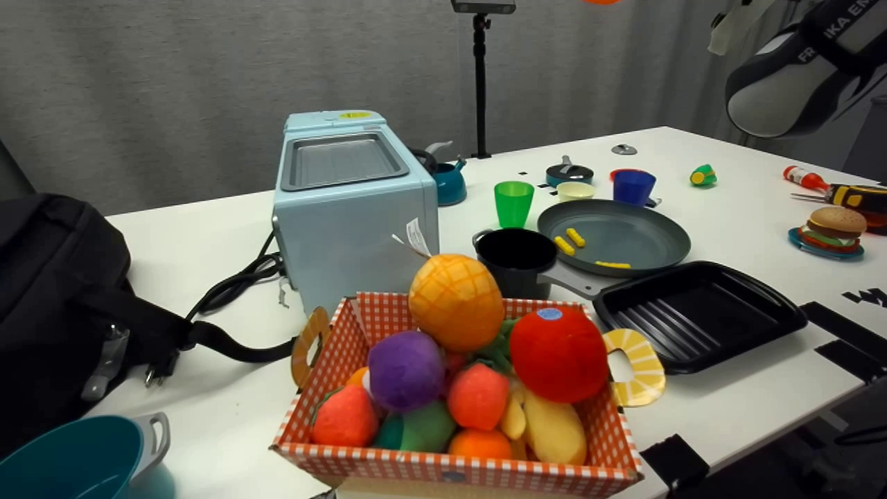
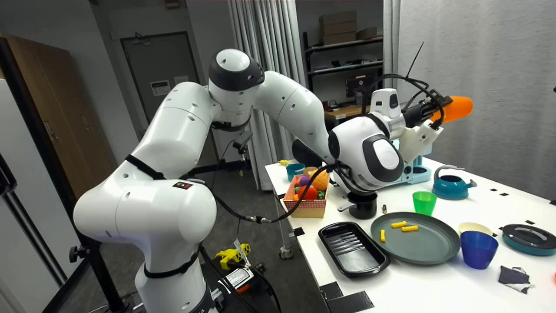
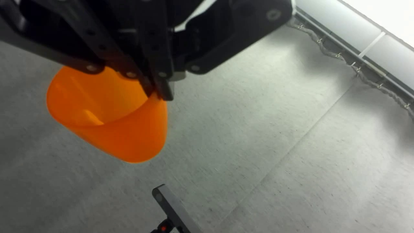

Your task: Pour the fries out of the orange cup and onto the plate

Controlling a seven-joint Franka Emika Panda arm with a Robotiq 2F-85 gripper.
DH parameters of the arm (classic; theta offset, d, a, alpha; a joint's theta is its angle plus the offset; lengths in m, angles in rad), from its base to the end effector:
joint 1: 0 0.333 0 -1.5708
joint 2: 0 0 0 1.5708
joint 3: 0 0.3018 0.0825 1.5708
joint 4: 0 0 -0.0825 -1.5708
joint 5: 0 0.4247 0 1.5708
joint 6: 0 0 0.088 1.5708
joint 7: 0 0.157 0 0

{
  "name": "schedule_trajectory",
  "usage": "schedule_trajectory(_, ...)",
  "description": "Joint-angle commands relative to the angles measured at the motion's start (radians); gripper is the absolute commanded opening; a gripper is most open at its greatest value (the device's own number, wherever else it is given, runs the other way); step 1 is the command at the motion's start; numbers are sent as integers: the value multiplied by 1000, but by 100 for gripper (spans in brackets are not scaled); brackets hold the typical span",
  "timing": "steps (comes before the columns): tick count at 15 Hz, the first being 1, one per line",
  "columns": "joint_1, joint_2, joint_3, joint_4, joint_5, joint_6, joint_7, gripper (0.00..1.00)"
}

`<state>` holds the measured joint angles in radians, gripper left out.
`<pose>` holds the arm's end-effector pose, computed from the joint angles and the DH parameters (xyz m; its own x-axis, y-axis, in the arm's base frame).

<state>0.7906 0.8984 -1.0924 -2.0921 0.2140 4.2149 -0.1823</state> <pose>0.6520 -0.0948 0.3481 0.0610 0.7457 0.6635 -0.2427 -0.6337 0.7345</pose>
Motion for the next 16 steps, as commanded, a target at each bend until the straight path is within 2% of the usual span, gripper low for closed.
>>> schedule_trajectory(1,40,93,-102,37,71,29,109,1)
schedule_trajectory(7,104,261,-269,40,145,28,338,1)
schedule_trajectory(10,115,350,-319,25,202,27,429,1)
schedule_trajectory(16,102,511,-374,1,335,26,555,1)
